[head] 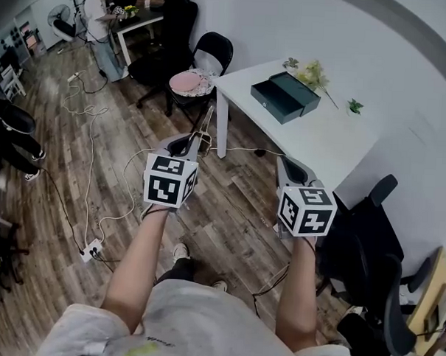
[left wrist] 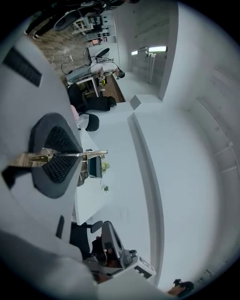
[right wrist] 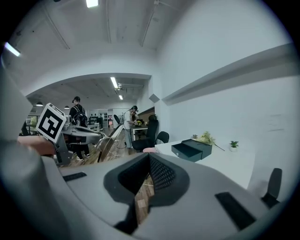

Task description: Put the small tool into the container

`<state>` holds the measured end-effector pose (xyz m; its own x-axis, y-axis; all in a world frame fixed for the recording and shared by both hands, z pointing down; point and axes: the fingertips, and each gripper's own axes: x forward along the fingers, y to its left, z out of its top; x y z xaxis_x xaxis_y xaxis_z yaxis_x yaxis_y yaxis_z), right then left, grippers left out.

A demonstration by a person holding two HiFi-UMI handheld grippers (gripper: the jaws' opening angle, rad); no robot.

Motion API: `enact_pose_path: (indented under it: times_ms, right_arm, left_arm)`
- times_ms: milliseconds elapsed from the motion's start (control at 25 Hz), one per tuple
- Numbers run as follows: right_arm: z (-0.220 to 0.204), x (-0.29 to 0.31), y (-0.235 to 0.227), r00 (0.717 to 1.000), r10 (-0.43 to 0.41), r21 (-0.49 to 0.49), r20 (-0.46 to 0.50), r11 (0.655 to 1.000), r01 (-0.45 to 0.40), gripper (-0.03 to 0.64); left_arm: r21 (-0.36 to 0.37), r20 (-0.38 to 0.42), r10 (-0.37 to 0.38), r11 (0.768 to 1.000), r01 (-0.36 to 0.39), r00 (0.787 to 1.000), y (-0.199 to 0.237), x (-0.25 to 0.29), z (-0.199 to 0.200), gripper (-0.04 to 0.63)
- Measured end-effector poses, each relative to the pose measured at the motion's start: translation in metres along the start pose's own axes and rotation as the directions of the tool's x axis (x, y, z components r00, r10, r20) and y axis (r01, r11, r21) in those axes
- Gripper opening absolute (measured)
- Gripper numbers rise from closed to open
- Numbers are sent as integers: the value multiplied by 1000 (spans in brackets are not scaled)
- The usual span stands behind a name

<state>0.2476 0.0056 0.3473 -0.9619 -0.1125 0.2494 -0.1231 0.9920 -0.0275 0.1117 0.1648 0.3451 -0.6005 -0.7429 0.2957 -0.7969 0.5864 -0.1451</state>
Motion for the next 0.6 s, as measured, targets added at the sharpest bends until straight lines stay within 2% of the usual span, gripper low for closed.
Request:
enact_pose_path:
  times_ms: [280,600]
  right_arm:
    - [4,19,-3,1000,11,-22,-10,1000,-11,5]
    - [9,64,-8,1000,1,-36,-31,999,-2,5]
  left_arm:
    - [-3,5,-3,1000,3,1000,6,18,4,0]
    - [-5,7,-28,1000,28,1000,33,60,7,-2]
